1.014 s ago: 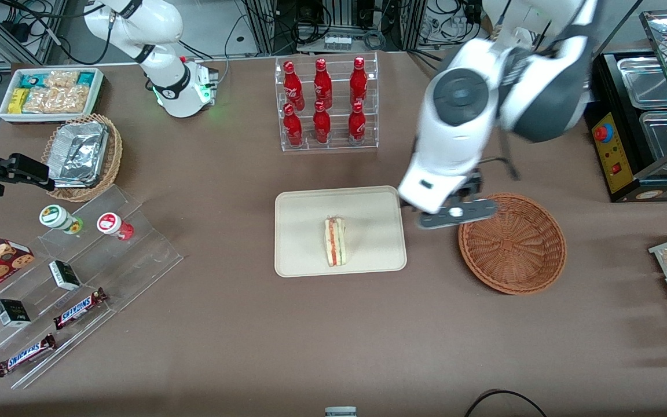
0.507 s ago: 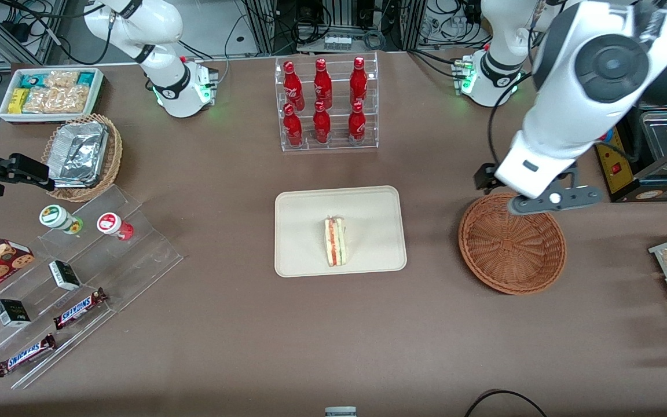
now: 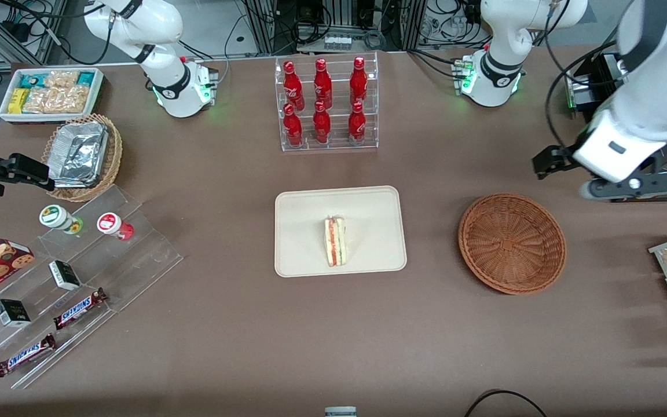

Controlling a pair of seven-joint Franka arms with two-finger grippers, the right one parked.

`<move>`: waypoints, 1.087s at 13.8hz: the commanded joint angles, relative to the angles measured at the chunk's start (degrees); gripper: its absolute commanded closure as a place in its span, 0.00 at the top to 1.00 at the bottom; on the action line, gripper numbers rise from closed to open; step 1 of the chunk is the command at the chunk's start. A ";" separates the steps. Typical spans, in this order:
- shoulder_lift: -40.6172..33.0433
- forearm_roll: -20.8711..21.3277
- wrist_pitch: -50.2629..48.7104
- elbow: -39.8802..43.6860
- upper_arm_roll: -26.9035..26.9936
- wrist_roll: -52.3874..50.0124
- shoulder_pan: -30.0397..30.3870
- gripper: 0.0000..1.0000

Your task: Place sandwich from basket to tray

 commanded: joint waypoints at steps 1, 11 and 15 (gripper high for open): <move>-3.26 -0.87 -1.21 -1.40 -0.47 1.51 1.54 0.99; -8.81 -1.22 1.25 -6.15 1.02 8.10 6.02 1.00; -6.44 -2.18 1.16 -4.22 0.76 8.28 8.30 1.00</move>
